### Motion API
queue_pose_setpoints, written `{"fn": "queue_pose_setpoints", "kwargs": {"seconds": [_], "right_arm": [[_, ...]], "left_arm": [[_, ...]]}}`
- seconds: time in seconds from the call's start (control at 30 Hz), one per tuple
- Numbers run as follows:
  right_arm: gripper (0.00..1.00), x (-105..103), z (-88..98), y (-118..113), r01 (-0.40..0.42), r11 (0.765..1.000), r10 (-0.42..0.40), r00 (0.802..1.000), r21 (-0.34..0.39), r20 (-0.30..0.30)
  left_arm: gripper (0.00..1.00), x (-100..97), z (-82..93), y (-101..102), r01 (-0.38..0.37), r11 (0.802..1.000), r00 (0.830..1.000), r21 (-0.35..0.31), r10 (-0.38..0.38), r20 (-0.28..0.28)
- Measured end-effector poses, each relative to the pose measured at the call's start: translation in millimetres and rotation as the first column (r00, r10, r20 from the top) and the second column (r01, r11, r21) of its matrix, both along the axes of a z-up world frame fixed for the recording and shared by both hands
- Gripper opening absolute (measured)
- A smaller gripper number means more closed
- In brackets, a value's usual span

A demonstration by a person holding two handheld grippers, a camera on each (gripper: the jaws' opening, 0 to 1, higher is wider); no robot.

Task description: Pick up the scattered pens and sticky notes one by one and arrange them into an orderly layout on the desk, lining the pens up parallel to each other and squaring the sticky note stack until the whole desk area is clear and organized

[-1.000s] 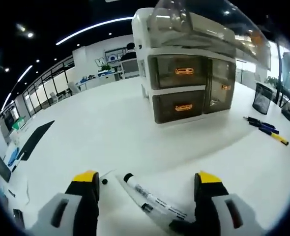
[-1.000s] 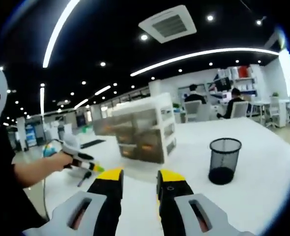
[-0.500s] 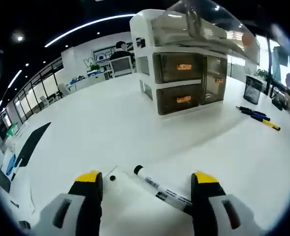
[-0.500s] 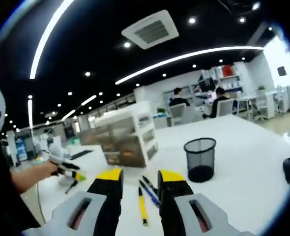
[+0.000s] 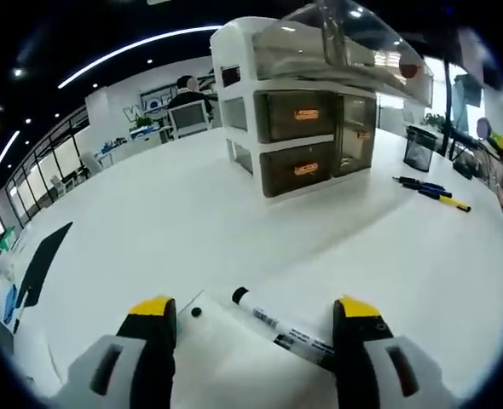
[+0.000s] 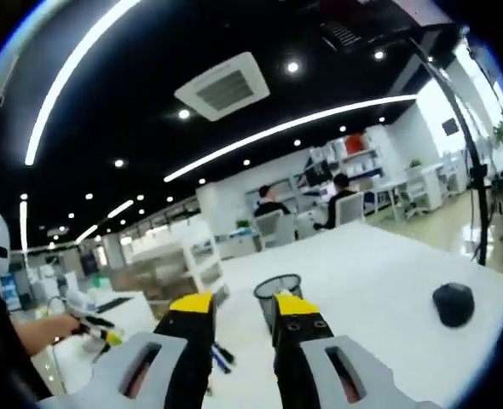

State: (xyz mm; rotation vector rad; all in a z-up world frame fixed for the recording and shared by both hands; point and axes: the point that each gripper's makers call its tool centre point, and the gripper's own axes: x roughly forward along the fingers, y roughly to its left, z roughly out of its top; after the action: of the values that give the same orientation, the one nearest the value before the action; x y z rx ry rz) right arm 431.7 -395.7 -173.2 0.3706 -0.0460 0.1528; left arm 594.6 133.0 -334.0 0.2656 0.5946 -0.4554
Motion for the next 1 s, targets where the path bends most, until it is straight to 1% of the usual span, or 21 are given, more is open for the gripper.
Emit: {"fn": "queue_pose_setpoints", "kwargs": {"seconds": [0.1,0.2,0.23,0.27,0.3,0.37,0.4,0.43,0.57,0.6,0.63,0.67,0.7,0.73,0.77,0.8,0.83,0.87,0.9,0.93,1.0], "right_arm": [[0.26,-13,13.8,-24,0.077,0.997,-0.077,0.996,0.003,0.044],[0.26,-22,27.0,-34,0.107,0.994,-0.105,0.992,-0.024,0.073],[0.26,-24,31.3,-36,0.109,0.993,-0.105,0.991,-0.046,0.078],[0.26,-23,32.6,-36,0.104,0.993,-0.1,0.992,-0.053,0.074],[0.26,-22,32.1,-35,0.094,0.994,-0.09,0.994,-0.058,0.065],[0.26,-18,25.6,-24,0.046,0.997,-0.043,0.998,-0.068,0.042],[0.26,-16,18.8,-14,0.009,0.998,-0.008,1.0,-0.068,0.024],[0.26,-14,16.3,-10,-0.003,0.998,0.004,1.0,-0.068,0.017],[0.26,-7,-4.5,13,-0.082,0.995,0.08,0.996,-0.049,-0.043],[0.26,0,-21.9,39,-0.159,0.986,0.155,0.985,-0.057,-0.071],[0.26,3,-33.6,55,-0.196,0.98,0.192,0.977,-0.037,-0.09],[0.26,6,-41.8,67,-0.225,0.974,0.222,0.969,-0.017,-0.104],[0.26,9,-54.2,88,-0.282,0.96,0.28,0.951,0.005,-0.128],[0.27,10,-59.7,100,-0.312,0.95,0.31,0.94,0.009,-0.141],[0.27,10,-64.7,113,-0.35,0.937,0.347,0.925,0.003,-0.155],[0.27,11,-68.0,123,-0.37,0.929,0.364,0.917,-0.006,-0.165],[0.27,12,-69.8,128,-0.381,0.924,0.373,0.912,-0.016,-0.173],[0.27,12,-70.6,131,-0.387,0.922,0.377,0.909,-0.021,-0.177],[0.27,13,-72.4,135,-0.395,0.918,0.383,0.905,-0.027,-0.187],[0.27,13,-73.3,137,-0.398,0.917,0.386,0.902,-0.03,-0.193],[0.27,14,-75.1,139,-0.399,0.916,0.385,0.9,-0.032,-0.206]], "left_arm": [[0.75,1.0,-1.2,2,0.032,0.999,0.999,0.0,-0.032,-0.011],[0.75,0.6,-0.9,5,0.048,0.999,0.998,-0.021,-0.049,-0.042],[0.73,2.0,3.6,7,0.007,0.997,0.998,-0.079,-0.012,-0.056],[0.72,9.7,16.7,9,-0.012,0.988,1.0,-0.151,0.008,-0.024],[0.72,14.1,27.7,12,-0.032,0.983,0.999,-0.182,0.034,0.003],[0.72,20.0,52.7,19,-0.053,0.982,0.995,-0.18,0.068,0.076],[0.72,20.7,60.4,20,-0.058,0.982,0.992,-0.179,0.077,0.1],[0.72,20.4,67.9,20,-0.067,0.98,0.989,-0.185,0.09,0.12],[0.72,17.1,87.9,22,-0.105,0.966,0.976,-0.237,0.146,0.16],[0.72,11.3,102.5,25,-0.147,0.945,0.962,-0.292,0.205,0.18],[0.72,5.3,106.1,24,-0.16,0.942,0.957,-0.295,0.221,0.187],[0.72,1.7,104.5,23,-0.166,0.944,0.957,-0.284,0.224,0.185],[0.73,-1.6,97.9,23,-0.177,0.95,0.958,-0.255,0.226,0.175],[0.73,-3.9,90.1,21,-0.178,0.958,0.964,-0.224,0.216,0.157],[0.73,-3.9,82.1,23,-0.193,0.959,0.965,-0.208,0.224,0.137],[0.73,-2.8,72.4,26,-0.228,0.953,0.961,-0.197,0.253,0.115],[0.73,-1.3,65.5,31,-0.248,0.954,0.956,-0.166,0.269,0.116],[0.72,1.7,59.0,41,-0.284,0.95,0.945,-0.129,0.3,0.131],[0.72,3.3,50.4,51,-0.321,0.942,0.934,-0.093,0.331,0.13],[0.73,4.0,37.8,59,-0.356,0.931,0.926,-0.078,0.363,0.104],[0.74,3.1,26.1,69,-0.418,0.902,0.901,-0.113,0.427,0.081]]}}
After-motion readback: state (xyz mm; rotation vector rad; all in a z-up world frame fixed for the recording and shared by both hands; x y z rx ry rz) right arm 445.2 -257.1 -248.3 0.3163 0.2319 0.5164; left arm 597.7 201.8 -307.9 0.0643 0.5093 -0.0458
